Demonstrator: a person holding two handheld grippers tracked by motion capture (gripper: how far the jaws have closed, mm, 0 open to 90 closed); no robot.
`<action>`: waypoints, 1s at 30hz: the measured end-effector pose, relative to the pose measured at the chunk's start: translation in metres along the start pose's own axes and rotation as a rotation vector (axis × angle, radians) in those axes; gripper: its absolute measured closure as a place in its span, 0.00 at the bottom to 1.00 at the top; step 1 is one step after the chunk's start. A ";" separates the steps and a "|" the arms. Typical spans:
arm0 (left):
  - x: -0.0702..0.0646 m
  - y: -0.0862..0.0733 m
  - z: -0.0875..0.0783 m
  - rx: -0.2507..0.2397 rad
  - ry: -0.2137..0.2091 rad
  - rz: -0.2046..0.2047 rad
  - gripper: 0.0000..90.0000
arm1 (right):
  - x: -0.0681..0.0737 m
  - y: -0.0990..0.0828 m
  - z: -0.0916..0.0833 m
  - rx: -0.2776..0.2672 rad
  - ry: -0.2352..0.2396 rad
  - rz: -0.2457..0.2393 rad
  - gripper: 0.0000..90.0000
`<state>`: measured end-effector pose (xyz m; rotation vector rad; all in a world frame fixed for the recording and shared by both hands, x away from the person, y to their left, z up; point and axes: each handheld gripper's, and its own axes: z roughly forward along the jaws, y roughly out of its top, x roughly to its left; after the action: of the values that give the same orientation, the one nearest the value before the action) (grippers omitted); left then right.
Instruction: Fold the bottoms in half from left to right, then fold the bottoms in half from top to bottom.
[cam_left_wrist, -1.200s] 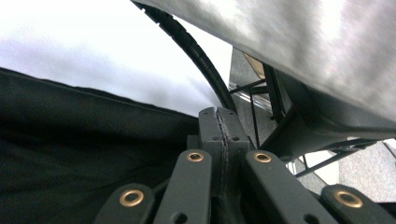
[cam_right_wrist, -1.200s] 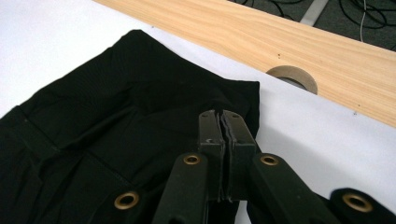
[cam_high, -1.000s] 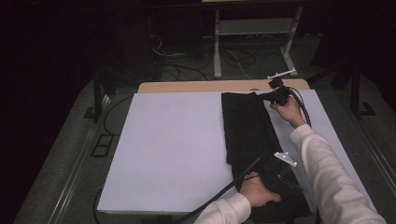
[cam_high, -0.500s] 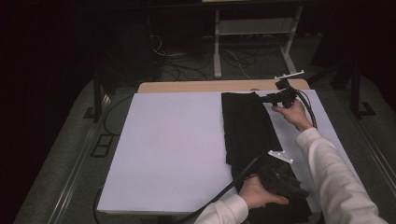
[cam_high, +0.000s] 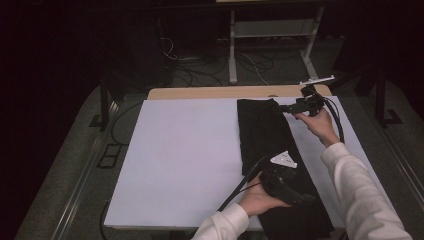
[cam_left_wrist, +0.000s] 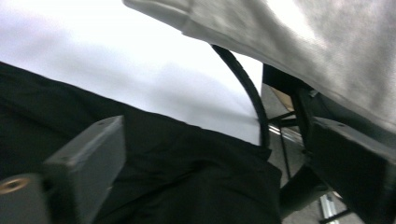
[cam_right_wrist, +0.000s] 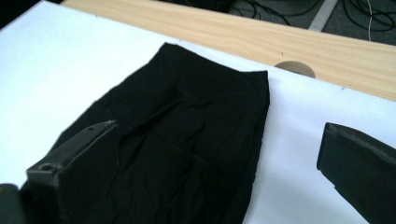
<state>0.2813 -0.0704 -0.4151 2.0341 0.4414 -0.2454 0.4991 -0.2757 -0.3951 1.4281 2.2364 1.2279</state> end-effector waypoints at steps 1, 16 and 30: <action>0.001 0.000 -0.003 -0.004 0.008 0.010 0.01 | -0.001 0.000 -0.001 -0.005 0.000 0.003 0.00; 0.026 0.000 -0.036 -0.037 0.086 0.039 0.00 | -0.007 -0.006 -0.003 -0.006 0.021 0.011 0.00; 0.044 0.008 -0.061 -0.029 0.145 0.085 0.00 | -0.004 -0.010 -0.002 0.004 0.031 0.003 0.00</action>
<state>0.3242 -0.0117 -0.3947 2.0439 0.4439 -0.0394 0.4939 -0.2820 -0.4023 1.4234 2.2591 1.2554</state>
